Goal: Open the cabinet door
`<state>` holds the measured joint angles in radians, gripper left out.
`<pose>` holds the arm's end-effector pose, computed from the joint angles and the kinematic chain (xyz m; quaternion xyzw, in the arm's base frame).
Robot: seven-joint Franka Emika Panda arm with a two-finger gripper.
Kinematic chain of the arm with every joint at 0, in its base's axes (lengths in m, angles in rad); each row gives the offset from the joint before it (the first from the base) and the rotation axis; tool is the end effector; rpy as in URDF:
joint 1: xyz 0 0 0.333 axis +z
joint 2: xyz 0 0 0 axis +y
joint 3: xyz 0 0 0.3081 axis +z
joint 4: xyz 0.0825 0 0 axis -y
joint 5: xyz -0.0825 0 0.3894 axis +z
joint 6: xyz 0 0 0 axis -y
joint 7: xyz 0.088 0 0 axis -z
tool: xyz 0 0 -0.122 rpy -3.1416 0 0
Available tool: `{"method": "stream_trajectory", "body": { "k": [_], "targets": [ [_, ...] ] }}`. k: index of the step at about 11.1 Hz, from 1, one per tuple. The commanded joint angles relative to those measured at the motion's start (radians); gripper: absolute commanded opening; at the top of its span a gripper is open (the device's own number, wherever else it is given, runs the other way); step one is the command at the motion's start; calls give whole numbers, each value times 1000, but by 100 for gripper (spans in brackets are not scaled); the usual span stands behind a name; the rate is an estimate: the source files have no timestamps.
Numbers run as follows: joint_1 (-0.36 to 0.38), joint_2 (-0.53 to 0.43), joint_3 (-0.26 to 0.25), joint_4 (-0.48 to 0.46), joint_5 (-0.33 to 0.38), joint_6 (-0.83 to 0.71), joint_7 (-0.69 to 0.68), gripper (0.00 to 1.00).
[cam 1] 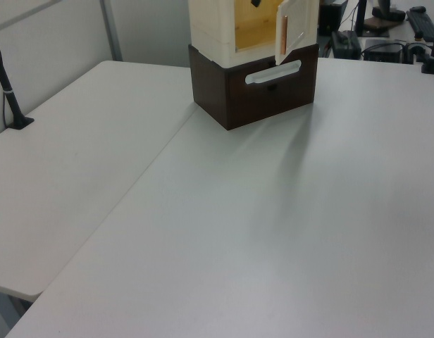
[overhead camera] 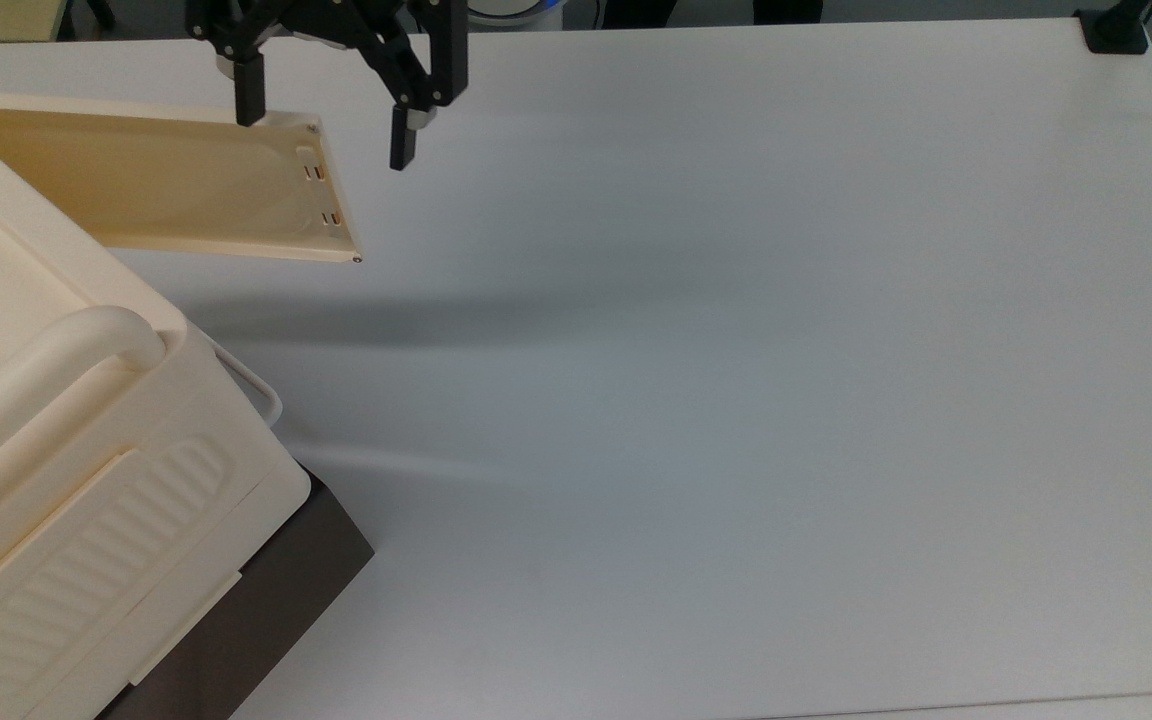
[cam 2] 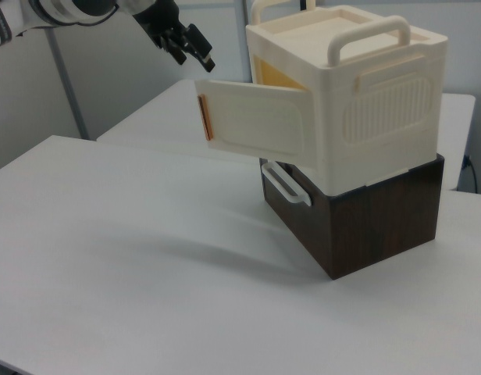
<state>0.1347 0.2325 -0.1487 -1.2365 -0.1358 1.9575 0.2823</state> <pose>0.6643 -0.0059 0.6716 0.9582 -0.1272 0.2514 0.0500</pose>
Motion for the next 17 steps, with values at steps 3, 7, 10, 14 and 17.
{"method": "stream_trajectory", "body": {
  "k": [3, 7, 10, 14, 17],
  "targets": [
    [-41, -28, -19, -50, 18, -140, -267, 100],
    [-64, -54, -20, -41, 21, -310, -495, 100],
    [-63, -59, -19, -20, 39, -261, -491, 100],
    [-63, -6, -22, -20, 65, 159, -319, 100],
    [-61, 22, -22, -44, 55, 192, -331, 100]
  ]
}}
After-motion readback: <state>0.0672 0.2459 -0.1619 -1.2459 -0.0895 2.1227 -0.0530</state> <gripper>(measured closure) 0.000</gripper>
